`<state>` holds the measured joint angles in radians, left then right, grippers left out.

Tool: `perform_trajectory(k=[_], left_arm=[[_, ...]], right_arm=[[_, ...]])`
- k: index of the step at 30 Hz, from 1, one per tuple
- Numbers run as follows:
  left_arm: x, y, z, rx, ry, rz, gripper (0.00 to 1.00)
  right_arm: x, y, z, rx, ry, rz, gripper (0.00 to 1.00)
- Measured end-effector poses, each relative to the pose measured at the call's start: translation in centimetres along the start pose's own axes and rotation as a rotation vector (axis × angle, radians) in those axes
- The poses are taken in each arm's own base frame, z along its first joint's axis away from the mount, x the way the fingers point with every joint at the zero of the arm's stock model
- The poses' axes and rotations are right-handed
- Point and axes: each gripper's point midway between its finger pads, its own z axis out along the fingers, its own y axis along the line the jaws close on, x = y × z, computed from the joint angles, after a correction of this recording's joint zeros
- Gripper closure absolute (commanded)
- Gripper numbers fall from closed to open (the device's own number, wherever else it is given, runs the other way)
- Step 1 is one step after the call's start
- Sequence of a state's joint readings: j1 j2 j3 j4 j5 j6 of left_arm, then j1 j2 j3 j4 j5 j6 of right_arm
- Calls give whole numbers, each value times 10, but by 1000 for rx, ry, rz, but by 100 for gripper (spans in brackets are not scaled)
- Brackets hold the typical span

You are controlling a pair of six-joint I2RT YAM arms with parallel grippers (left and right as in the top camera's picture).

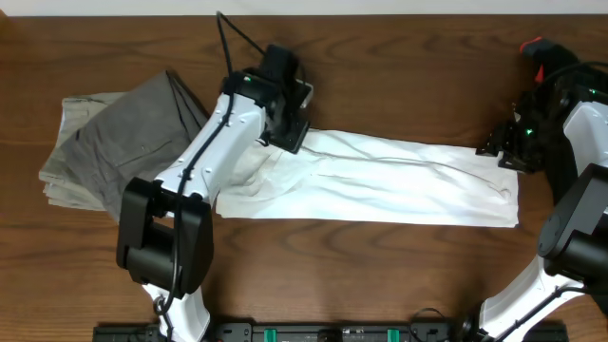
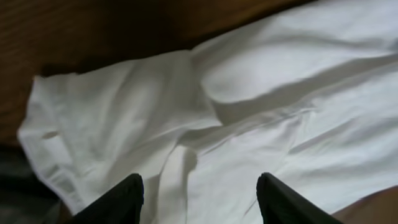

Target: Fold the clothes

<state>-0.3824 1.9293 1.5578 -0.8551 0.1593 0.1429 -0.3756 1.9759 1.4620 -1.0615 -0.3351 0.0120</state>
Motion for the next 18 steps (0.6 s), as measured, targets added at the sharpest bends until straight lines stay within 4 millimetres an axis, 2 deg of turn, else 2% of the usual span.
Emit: perform_trajectory(k=[7, 14, 18], left_arm=[[1, 6, 13, -3, 9, 48, 46], [14, 7, 44, 8, 90, 76, 58], [20, 7, 48, 11, 108, 76, 72]], right_arm=[[3, 0, 0, 0, 10, 6, 46], [4, 0, 0, 0, 14, 7, 45], [4, 0, 0, 0, 14, 7, 46]])
